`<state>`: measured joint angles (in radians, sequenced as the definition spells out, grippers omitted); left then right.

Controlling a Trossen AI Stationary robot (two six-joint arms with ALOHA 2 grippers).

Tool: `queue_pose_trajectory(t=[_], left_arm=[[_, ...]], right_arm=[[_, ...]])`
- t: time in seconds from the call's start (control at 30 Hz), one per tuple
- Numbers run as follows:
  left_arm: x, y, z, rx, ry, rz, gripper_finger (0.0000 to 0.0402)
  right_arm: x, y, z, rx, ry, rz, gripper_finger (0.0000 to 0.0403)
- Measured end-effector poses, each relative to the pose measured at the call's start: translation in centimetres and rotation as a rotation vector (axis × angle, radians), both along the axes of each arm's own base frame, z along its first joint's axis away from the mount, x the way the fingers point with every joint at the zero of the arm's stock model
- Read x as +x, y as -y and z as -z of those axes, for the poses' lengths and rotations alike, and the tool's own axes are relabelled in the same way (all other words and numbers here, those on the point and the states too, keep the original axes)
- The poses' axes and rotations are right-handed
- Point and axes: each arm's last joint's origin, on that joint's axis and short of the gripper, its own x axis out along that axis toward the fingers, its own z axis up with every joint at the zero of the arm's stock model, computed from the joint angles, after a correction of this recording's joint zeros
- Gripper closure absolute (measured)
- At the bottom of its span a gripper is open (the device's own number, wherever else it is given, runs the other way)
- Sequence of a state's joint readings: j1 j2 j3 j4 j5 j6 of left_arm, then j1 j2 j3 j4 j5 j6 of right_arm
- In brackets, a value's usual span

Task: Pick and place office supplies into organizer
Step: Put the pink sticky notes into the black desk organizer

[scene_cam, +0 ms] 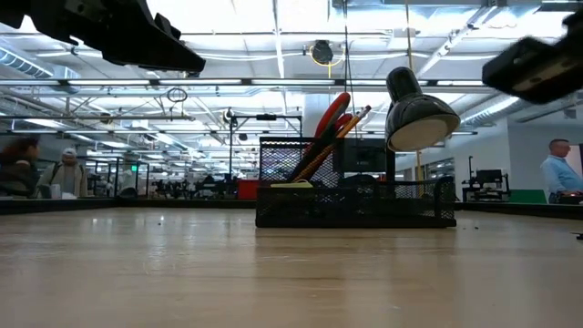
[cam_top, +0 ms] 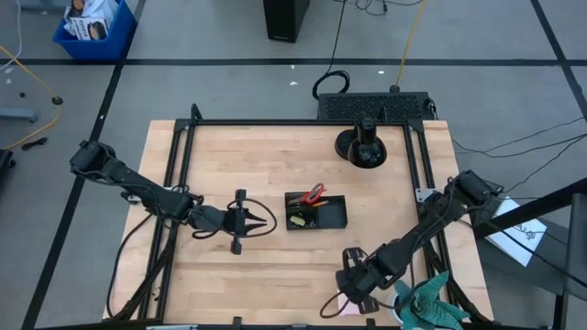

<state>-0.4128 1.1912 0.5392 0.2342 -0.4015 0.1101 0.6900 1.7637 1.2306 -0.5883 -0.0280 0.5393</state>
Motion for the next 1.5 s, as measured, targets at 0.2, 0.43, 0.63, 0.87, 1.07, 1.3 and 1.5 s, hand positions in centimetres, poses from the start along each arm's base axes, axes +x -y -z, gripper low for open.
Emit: queue_pose_trajectory(t=[0.2, 0.43, 0.63, 0.87, 1.07, 1.3, 1.5], left_arm=[[0.0, 0.0, 0.1, 0.003, -0.009, 0.000, 0.0360], [-0.1, -0.1, 0.3, 0.012, -0.031, -0.001, 0.0360], [-0.1, -0.1, 0.3, 0.011, -0.035, -0.001, 0.0360], [-0.1, -0.1, 0.3, 0.011, -0.033, -0.001, 0.0360], [-0.1, -0.1, 0.3, 0.003, -0.033, -0.005, 0.0360], [-0.1, -0.1, 0.3, -0.012, -0.032, -0.011, 0.0360], [-0.3, 0.2, 0.3, -0.006, -0.030, -0.030, 0.0360]], right_arm=[[0.2, -1.8, -0.1, 0.129, 0.016, -0.052, 0.0403], [0.8, -2.5, 2.7, 0.168, -0.086, -0.049, 0.0403], [1.4, -2.3, 5.1, 0.178, -0.197, -0.059, 0.0403], [2.4, -0.6, 6.1, 0.120, -0.209, -0.051, 0.0403], [3.7, 1.1, 6.3, 0.016, -0.119, -0.023, 0.0403], [4.4, 2.1, 6.3, -0.023, -0.081, -0.012, 0.0403], [3.7, 1.6, 4.3, -0.039, -0.006, -0.039, 0.0403]])
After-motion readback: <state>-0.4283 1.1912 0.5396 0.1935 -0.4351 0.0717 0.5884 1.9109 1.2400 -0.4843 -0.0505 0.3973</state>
